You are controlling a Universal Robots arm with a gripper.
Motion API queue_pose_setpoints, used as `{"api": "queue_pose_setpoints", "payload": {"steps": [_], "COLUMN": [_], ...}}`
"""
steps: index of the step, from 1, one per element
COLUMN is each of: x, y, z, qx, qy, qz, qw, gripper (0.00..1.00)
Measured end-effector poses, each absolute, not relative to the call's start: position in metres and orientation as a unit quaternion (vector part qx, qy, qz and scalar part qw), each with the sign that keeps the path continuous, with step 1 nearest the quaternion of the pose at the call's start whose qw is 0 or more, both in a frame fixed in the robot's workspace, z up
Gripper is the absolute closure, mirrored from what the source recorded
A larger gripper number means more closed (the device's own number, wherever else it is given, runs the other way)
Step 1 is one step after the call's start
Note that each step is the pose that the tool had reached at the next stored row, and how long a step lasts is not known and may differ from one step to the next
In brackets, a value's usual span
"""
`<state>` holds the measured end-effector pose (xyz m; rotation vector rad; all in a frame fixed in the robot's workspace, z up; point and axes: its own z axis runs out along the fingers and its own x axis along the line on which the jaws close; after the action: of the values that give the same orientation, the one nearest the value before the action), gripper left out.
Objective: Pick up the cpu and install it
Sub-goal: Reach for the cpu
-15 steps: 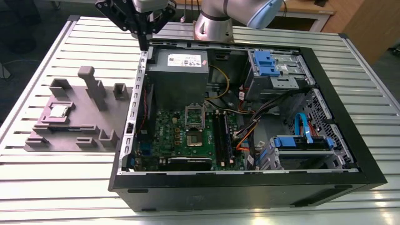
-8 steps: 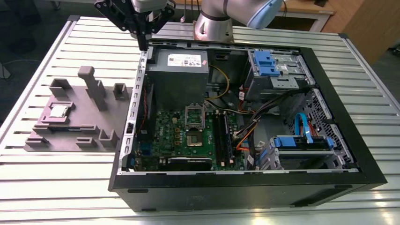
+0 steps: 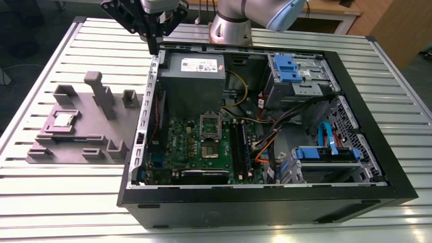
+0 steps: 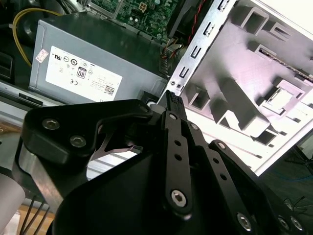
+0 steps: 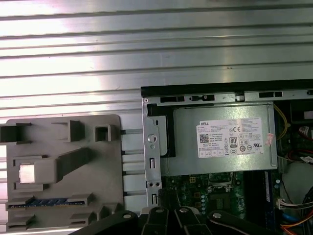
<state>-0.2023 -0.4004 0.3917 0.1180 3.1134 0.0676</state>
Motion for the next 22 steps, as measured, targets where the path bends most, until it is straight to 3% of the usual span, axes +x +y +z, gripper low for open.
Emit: {"api": "queue_pose_setpoints", "payload": {"steps": [22], "x": [-0.2067], "y": [-0.4004], "z": [0.3915], "qx": [0.038], "qy": [0.999], "qz": [0.022], "qw": [0.013], "gripper": [0.9]}}
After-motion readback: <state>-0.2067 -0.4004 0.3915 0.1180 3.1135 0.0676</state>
